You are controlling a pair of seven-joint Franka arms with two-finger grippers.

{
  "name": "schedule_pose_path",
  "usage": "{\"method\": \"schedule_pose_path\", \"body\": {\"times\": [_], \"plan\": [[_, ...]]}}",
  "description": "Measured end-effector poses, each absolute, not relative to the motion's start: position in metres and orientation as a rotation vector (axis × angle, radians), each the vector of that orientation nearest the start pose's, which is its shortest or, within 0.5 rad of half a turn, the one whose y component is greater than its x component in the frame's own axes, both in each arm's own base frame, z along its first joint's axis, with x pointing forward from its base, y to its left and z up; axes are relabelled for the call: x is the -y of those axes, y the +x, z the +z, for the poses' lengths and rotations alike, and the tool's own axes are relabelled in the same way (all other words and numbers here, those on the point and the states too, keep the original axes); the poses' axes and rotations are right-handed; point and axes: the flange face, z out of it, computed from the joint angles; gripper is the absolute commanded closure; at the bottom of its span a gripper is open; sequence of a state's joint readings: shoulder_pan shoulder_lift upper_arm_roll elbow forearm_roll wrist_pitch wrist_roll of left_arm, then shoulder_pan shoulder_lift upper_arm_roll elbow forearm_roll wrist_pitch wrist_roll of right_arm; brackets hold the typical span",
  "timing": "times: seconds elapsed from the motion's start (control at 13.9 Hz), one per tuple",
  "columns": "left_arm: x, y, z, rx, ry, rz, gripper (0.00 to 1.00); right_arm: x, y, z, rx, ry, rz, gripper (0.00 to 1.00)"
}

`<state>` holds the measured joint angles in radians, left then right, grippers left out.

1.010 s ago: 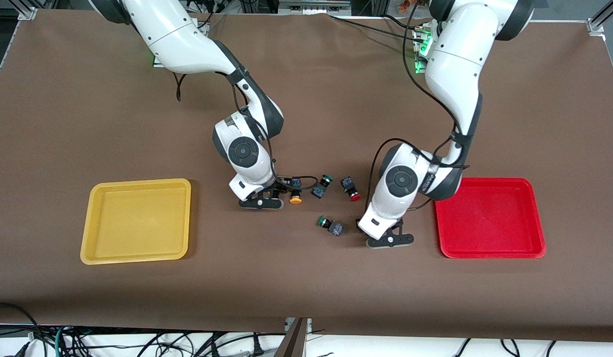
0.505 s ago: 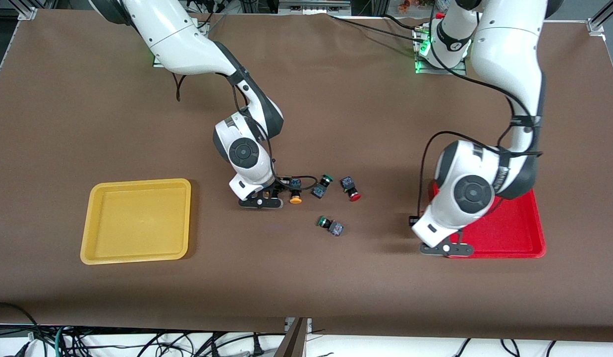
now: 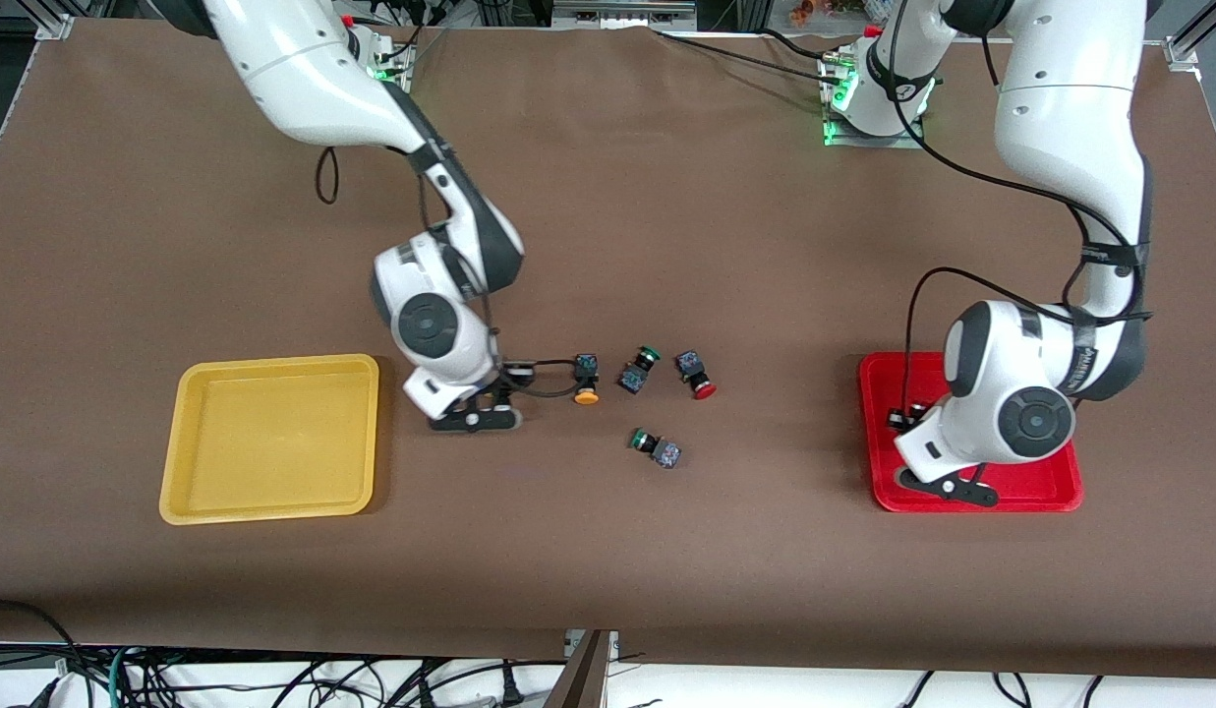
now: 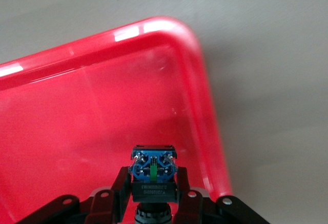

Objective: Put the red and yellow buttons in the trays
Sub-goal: 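Carry the yellow button to the yellow tray while the left gripper carries red, then open the right gripper over the yellow tray while the left gripper releases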

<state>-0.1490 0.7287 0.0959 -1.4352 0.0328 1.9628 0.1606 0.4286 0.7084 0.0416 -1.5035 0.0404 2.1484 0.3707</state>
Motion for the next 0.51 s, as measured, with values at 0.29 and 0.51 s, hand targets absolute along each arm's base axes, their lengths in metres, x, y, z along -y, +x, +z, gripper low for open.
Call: {"method": "schedule_pose_path", "body": {"times": [0.29,0.51], "plan": [[0.032,0.691,0.218,-0.418,-3.025,0.27,0.71,-0.189,0.667,0.282,0.359,-3.151,0.2,0.89],[0.032,0.678,0.198,-0.428,-3.031,0.214,0.0,-0.106,0.674,0.259,0.493,-3.169,0.226,0.69]]}}
